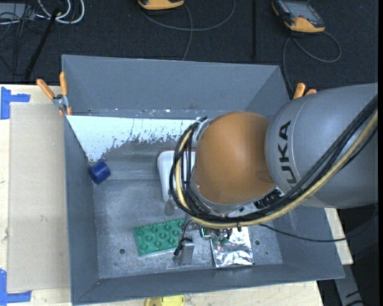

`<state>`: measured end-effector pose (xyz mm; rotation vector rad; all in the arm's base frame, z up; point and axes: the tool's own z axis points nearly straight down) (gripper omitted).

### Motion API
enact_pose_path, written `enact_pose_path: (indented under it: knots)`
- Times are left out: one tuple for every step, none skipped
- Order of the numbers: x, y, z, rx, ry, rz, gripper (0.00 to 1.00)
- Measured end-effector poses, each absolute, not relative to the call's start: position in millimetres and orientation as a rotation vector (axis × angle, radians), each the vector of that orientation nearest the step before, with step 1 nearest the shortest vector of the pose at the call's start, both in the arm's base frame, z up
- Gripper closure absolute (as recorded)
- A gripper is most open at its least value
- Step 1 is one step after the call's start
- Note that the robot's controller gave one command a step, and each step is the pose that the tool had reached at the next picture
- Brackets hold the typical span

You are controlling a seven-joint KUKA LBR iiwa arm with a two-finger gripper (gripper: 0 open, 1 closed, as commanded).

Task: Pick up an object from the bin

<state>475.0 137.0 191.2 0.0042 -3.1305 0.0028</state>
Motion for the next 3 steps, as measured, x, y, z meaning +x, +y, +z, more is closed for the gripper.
enact_pose_path:
  knots:
    - [516.3, 118.5, 64.9, -0.127, -3.13, 0.004, 0.0]
    - [481.3, 129.5, 100.1, -0.004, -3.137, 0.001, 0.0]
    - [498.6, 128.5, 107.4, -0.229, -3.133, 0.0, 0.0]
